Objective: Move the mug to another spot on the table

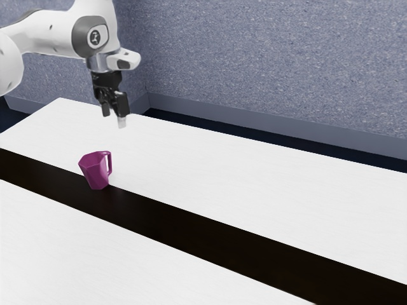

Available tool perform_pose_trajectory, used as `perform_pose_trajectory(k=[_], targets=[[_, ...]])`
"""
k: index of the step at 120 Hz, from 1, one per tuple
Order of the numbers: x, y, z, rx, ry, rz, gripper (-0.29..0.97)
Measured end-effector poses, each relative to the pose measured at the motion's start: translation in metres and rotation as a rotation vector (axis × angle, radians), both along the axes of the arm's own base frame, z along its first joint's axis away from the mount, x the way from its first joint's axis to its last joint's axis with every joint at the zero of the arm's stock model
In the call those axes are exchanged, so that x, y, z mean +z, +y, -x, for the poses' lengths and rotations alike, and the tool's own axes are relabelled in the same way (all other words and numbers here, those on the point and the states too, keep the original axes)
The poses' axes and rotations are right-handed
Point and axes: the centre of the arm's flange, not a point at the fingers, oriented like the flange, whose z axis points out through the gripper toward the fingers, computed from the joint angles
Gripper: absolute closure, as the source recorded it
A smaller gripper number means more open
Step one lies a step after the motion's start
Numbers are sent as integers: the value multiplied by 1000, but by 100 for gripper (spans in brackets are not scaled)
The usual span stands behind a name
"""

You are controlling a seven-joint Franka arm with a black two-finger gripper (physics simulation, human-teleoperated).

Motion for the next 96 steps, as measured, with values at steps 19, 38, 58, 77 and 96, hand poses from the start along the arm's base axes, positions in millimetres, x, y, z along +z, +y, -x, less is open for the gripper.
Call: perform_pose_trajectory(k=[19,38,58,77,96], targets=[[-16,16,3,16,18,-7,0],[-65,63,-11,55,30,-46,0],[-103,84,-38,27,-8,-82,0],[-121,118,-45,43,-42,-96,0],[-152,142,-65,46,-65,-112,0]])
